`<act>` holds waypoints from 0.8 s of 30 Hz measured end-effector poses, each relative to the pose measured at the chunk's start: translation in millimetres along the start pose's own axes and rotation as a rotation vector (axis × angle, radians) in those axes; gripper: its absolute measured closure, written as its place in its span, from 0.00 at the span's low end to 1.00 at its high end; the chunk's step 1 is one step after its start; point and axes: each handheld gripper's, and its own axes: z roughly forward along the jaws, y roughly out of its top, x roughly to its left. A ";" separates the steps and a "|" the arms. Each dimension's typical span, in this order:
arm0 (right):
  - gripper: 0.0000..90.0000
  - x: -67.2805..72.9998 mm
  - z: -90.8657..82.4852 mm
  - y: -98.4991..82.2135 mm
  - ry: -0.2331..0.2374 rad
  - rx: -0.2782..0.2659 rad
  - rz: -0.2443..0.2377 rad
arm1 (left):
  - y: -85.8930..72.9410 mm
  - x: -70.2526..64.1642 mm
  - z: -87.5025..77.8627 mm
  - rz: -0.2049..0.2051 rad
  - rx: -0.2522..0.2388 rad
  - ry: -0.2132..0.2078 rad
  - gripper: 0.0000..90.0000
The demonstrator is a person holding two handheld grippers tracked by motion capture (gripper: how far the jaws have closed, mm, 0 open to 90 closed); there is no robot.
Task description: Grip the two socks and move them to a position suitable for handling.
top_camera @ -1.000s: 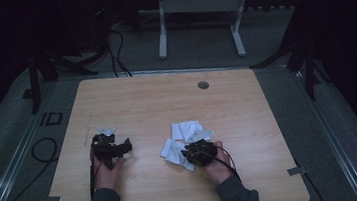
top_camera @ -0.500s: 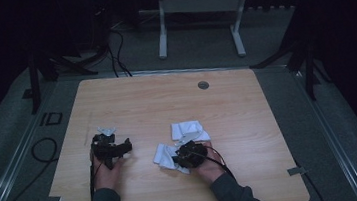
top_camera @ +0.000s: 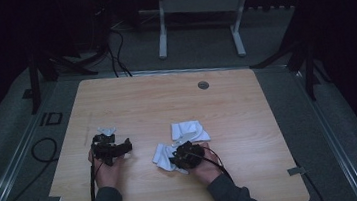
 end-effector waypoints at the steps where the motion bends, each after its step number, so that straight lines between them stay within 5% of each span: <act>1: 0.88 2.0 0.8 3.0 -0.005 0.019 -0.020 | -1.2 -1.5 -1.2 -0.005 -0.005 0.005 0.20; 6: 0.93 3.3 2.5 4.9 -0.007 0.027 -0.032 | -4.9 -11.3 -13.8 0.020 0.003 -0.013 0.55; 11: 0.94 2.2 2.6 4.9 0.003 0.027 -0.034 | -5.9 -30.8 -25.3 0.100 -0.022 -0.134 0.77; 12: 0.94 1.4 2.9 5.2 0.009 0.028 -0.037 | -6.7 -41.6 -30.6 0.145 -0.036 -0.181 0.80; 17: 0.94 -0.1 3.8 7.3 0.023 0.038 -0.057 | -9.7 -65.1 -37.9 0.226 -0.042 -0.282 0.91; 24: 0.94 -1.1 4.9 8.6 0.037 0.039 -0.065 | -14.3 -81.9 -37.6 0.244 -0.021 -0.382 0.94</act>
